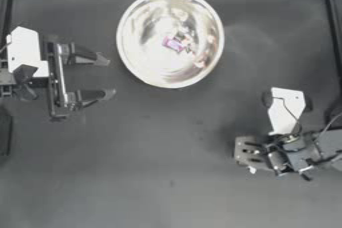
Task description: Put candies in bowl
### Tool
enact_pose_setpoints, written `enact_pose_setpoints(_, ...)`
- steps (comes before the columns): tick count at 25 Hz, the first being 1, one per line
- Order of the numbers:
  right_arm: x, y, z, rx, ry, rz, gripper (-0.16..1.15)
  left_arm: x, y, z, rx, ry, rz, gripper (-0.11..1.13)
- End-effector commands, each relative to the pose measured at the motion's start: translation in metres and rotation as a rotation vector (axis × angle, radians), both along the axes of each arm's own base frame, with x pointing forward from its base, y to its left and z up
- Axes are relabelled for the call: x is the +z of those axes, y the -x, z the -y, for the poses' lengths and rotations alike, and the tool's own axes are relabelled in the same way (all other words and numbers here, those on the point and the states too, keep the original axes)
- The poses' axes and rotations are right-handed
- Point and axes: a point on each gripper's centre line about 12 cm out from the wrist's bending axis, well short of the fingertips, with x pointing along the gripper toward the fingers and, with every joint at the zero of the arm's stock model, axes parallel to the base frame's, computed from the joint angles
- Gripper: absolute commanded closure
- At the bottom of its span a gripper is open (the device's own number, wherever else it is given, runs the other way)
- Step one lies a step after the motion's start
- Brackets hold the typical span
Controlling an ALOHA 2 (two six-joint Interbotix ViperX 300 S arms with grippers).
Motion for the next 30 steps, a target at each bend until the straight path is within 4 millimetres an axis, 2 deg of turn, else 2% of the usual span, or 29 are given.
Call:
enact_pose_setpoints(1,0.002,-0.003,0.000,-0.010,-0.011,0.020,0.00,0.009,0.000,0.000,-0.005,-0.010,0.042,0.05)
enact_pose_setpoints(30,-0.018,-0.006,0.004,-0.019,-0.044,0.029,0.01,0.003,0.002,0.002,-0.013,-0.004,0.050,0.05)
